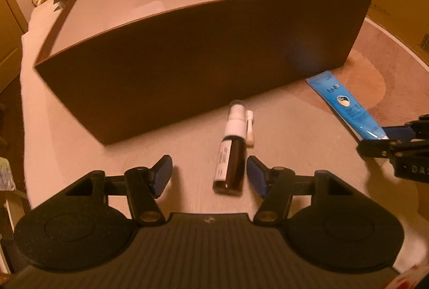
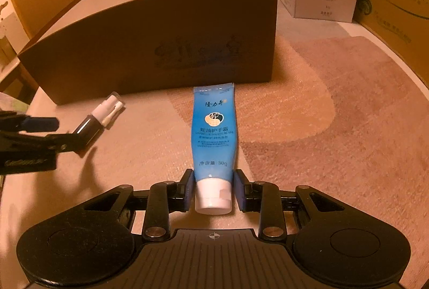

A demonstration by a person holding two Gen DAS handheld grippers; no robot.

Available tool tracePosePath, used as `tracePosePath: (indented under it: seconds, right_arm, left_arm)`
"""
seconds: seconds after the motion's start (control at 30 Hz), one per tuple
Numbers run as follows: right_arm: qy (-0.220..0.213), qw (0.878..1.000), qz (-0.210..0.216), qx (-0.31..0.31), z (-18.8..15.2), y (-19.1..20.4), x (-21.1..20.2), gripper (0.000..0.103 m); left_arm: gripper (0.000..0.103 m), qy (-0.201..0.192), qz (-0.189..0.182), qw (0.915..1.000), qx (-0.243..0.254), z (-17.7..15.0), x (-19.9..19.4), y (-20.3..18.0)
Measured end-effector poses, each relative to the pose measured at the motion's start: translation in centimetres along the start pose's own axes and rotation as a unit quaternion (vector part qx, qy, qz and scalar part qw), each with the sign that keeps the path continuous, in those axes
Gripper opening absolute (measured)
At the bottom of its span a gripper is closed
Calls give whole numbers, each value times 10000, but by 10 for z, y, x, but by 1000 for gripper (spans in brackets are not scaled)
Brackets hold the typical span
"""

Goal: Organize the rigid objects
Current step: 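Close the left tool on the brown spray bottle while the right tool lifts the blue tube, then lift the spray bottle and blue tube up off the table with both tools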

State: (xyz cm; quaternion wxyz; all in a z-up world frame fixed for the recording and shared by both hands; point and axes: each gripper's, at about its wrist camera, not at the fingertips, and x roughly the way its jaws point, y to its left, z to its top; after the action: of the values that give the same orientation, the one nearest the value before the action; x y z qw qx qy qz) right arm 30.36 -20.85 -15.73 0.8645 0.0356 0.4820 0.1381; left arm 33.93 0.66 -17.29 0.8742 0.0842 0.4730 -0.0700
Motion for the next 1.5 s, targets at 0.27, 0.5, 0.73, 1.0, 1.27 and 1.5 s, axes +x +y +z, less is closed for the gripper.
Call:
tracePosePath:
  seconds: [0.27, 0.5, 0.73, 1.0, 1.27, 1.5]
  right_arm:
    - [-32, 9999, -61, -137, 2, 3, 5, 32]
    - [-17, 9994, -15, -359, -8, 10, 0, 32]
    - [122, 9976, 247, -631, -29, 22, -13, 32]
    - [135, 9979, 298, -563, -33, 25, -11, 35]
    - [56, 9978, 235, -610, -27, 29, -1, 39]
    - [-9, 9974, 143, -712, -30, 32, -2, 39]
  left_arm:
    - [26, 45, -200, 9997, -91, 2, 7, -3]
    - [22, 107, -190, 9989, -404, -17, -10, -1]
    - [22, 242, -232, 9967, -738, -51, -37, -1]
    - [24, 315, -298, 9957, -814, -54, -40, -2]
    - [24, 330, -198, 9972, -643, -47, -32, -2]
    - [21, 349, -165, 9968, -701, -46, -32, -1]
